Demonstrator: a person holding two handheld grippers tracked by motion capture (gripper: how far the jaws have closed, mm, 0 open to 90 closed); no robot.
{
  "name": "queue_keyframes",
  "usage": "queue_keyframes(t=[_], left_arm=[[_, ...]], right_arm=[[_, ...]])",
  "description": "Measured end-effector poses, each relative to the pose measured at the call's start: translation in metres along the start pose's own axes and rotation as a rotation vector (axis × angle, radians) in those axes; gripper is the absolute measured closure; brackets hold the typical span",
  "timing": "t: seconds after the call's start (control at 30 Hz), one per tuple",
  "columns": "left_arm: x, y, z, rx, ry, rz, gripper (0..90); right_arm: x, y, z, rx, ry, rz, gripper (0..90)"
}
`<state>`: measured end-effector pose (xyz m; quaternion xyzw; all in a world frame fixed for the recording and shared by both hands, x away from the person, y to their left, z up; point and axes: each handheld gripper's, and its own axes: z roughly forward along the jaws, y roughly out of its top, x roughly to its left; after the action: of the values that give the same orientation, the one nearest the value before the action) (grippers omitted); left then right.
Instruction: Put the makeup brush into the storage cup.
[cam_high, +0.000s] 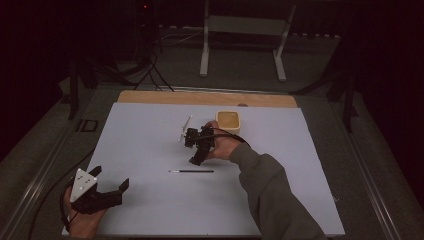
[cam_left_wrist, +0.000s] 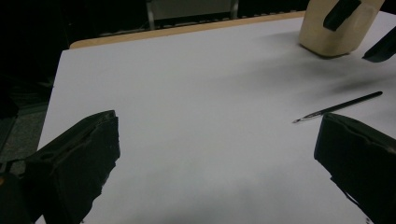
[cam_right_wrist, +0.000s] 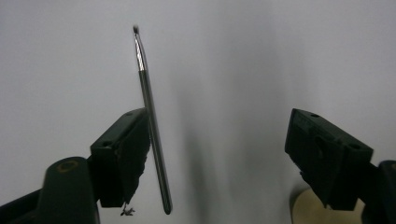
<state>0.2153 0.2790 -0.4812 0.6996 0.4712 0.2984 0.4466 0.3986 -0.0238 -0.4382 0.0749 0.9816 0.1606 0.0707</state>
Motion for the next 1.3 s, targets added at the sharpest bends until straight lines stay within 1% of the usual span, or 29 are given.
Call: queue_keyframes(t=[0.1,0.13,0.23,0.33,0.5,0.67,0.7,0.83,0.97,1.1,1.17,1.3], left_arm=[[0.0,0.0,0.0,0.0,0.001,0.003,1.4],[0.0,0.0,0.0,0.0,0.002,0.002,1.4],[0.0,0.0,-0.001,-0.001,0.002,0.002,1.4],[0.0,0.0,0.0,-0.001,0.002,0.002,1.4],[0.001,0.0,-0.001,-0.003,0.005,0.002,1.4],[0.001,0.0,-0.001,-0.004,0.005,0.0,1.4],[0.001,0.0,-0.001,-0.004,0.004,0.0,1.4],[0.001,0.0,-0.001,-0.004,0.006,0.0,1.4],[0.001,0.0,-0.001,-0.004,0.006,0.001,1.4],[0.001,0.0,-0.002,-0.004,0.007,0.0,1.4],[0.001,-0.001,-0.001,-0.002,0.008,0.001,1.4],[0.001,0.0,-0.001,-0.003,0.007,0.003,1.4]], right_arm=[[0.003,0.002,0.006,0.025,-0.002,-0.017,25.6],[0.003,0.003,0.008,0.036,-0.001,-0.03,26.7],[0.006,0.005,0.015,0.063,0.002,-0.048,27.7],[0.008,0.007,0.02,0.074,0.01,-0.049,27.9],[0.011,0.009,0.029,0.1,0.018,-0.07,27.9],[0.012,0.01,0.039,0.117,0.033,-0.07,28.0],[0.012,0.011,0.04,0.131,0.036,-0.069,29.0],[0.013,0.011,0.047,0.148,0.047,-0.072,32.0],[0.014,0.011,0.053,0.172,0.063,-0.082,37.9],[0.016,0.011,0.056,0.196,0.096,-0.087,48.0],[0.016,0.011,0.056,0.189,0.108,-0.094,52.8],[0.019,0.014,0.056,0.192,0.138,-0.101,65.1]])
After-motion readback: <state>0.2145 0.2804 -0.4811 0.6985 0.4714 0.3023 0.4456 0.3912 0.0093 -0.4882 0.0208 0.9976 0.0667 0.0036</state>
